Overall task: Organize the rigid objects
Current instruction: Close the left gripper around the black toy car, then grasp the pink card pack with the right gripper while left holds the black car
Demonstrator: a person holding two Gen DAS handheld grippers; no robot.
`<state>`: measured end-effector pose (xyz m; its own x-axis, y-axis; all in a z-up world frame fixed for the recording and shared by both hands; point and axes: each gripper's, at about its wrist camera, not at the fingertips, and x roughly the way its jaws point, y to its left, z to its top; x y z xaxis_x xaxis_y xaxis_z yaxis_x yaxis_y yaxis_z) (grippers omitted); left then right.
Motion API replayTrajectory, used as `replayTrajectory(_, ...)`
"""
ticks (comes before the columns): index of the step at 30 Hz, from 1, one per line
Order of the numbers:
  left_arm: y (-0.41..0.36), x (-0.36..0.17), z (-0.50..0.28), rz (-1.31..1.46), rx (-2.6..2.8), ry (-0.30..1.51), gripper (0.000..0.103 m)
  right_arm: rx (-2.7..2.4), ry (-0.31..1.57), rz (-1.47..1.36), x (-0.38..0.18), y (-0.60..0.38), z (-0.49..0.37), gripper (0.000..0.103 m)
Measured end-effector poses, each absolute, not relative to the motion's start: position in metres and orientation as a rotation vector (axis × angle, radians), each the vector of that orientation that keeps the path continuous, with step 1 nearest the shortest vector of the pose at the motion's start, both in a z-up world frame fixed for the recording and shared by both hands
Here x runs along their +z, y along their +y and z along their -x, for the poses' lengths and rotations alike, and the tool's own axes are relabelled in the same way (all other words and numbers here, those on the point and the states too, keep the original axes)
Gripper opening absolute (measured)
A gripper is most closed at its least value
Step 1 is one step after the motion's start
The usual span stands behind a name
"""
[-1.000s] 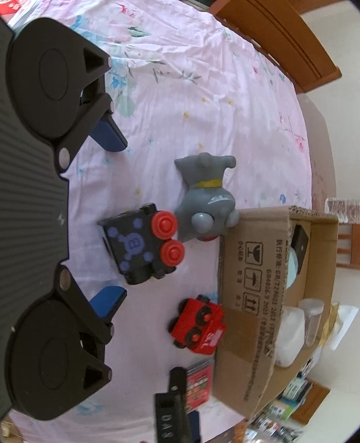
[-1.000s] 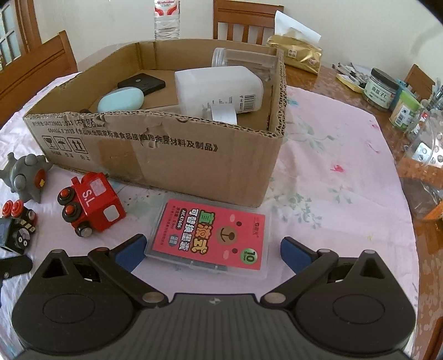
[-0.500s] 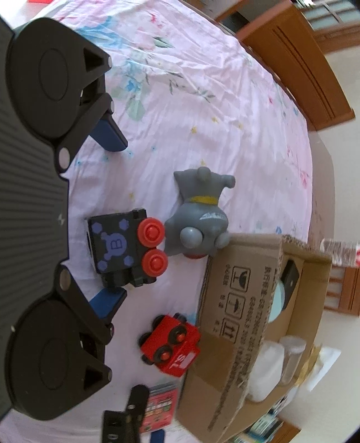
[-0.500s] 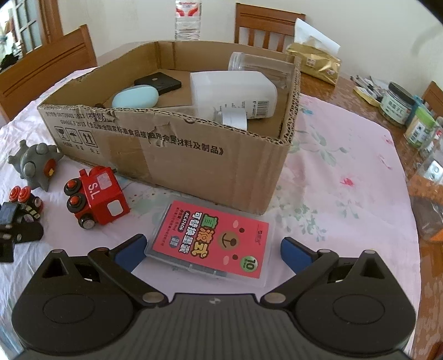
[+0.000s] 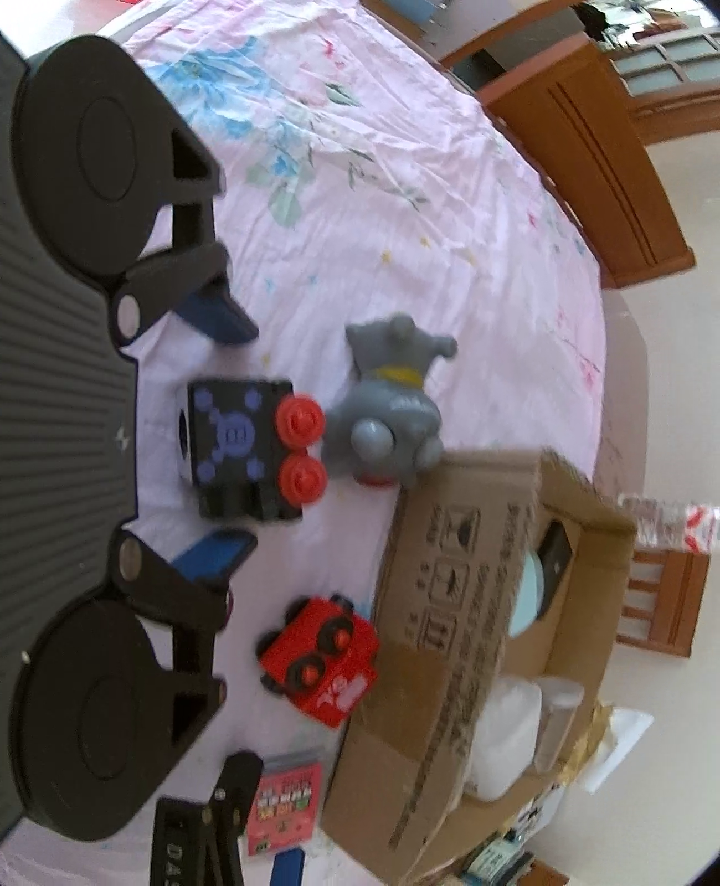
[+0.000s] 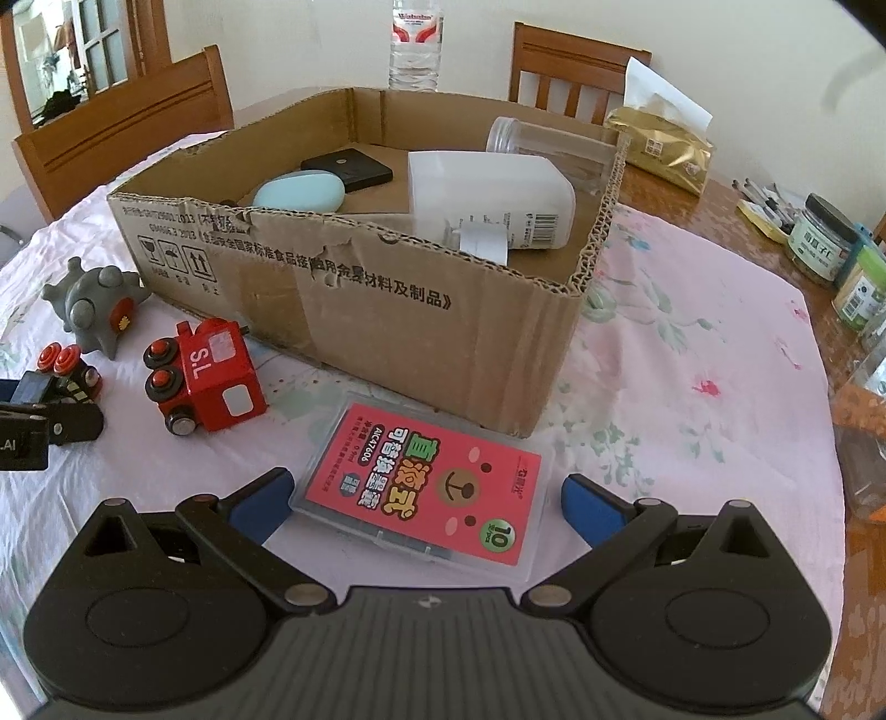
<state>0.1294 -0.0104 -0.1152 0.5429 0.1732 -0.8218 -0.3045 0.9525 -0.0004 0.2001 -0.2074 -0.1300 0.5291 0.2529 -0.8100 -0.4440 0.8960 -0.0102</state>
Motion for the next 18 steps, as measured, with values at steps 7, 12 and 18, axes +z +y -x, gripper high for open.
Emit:
replayTrajectory(7, -0.023, -0.115, -0.134, 0.093, 0.201, 0.938, 0.05, 0.443, 0.919, 0.235, -0.13, -0.211, -0.198, 0.103)
replayTrajectory(12, -0.019, -0.115, -0.136, 0.046, 0.108, 0.942, 0.05, 0.413, 0.939, 0.225, -0.129, -0.208, -0.197, 0.103)
replayTrajectory(18, -0.01, -0.116, -0.139, 0.024, 0.045, 0.949, 0.05, 0.353, 0.974, 0.203, -0.127, -0.193, -0.203, 0.103)
